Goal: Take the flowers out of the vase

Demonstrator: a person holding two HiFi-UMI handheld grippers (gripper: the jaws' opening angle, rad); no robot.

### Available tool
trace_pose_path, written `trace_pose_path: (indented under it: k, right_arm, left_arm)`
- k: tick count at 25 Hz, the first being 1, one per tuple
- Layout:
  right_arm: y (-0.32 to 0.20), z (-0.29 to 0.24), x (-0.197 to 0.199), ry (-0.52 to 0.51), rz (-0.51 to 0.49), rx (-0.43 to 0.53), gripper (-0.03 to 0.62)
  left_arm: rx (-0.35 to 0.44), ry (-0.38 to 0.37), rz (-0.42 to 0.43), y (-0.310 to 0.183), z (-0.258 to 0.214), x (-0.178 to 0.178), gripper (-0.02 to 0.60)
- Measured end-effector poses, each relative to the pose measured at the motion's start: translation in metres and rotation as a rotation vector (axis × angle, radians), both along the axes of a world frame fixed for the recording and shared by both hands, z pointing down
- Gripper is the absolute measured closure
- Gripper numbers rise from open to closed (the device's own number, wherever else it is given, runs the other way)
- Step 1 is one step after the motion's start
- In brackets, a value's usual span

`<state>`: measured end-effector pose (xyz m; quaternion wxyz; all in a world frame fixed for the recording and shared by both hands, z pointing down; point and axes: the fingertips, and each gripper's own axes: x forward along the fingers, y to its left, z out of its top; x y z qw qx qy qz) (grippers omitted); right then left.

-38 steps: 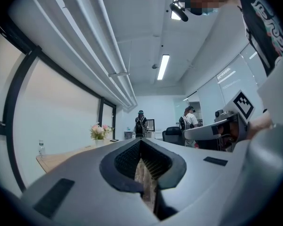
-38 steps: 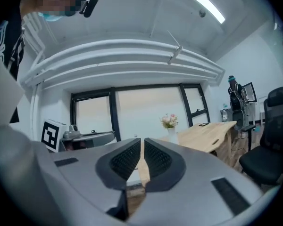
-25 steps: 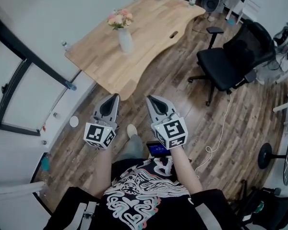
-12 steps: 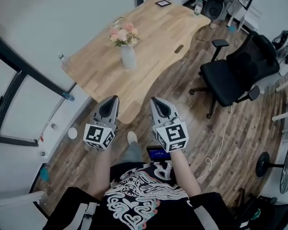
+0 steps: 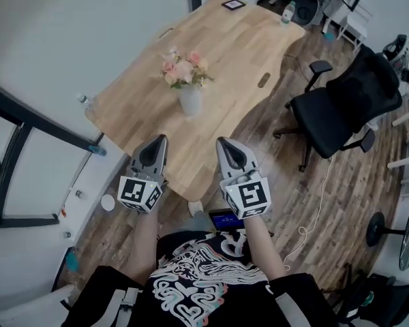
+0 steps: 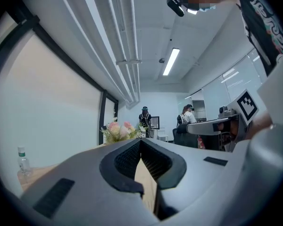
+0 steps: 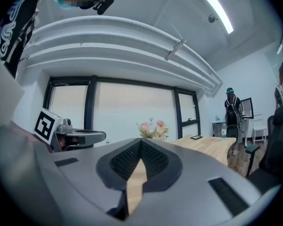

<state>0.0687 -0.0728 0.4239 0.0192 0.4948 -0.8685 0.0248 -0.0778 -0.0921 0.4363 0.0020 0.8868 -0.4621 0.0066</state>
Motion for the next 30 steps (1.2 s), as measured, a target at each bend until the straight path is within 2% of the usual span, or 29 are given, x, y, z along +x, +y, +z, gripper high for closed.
trace_pose_path:
  k: [7,11,20,30]
  right_arm:
    - [-0.034,0.005,-0.007,0.005,0.082,0.005,0.588]
    - [-0.041,0.003,-0.006,-0.029,0.109,0.009,0.588]
    - [-0.05,0.005,-0.013,-0.059,0.108,0.008,0.588]
    - [-0.061,0.003,-0.016,-0.014,0.097,0.025,0.588]
  left_arm:
    - [-0.01,0.0,0.053,-0.042,0.01,-0.018,0.578]
    - [-0.01,0.011,0.069,-0.059,0.013,-0.022,0.578]
    - [-0.005,0.012,0.097,-0.07,0.017,-0.02,0.578]
    - [0.017,-0.007,0.091,-0.084,0.011,-0.018,0.578]
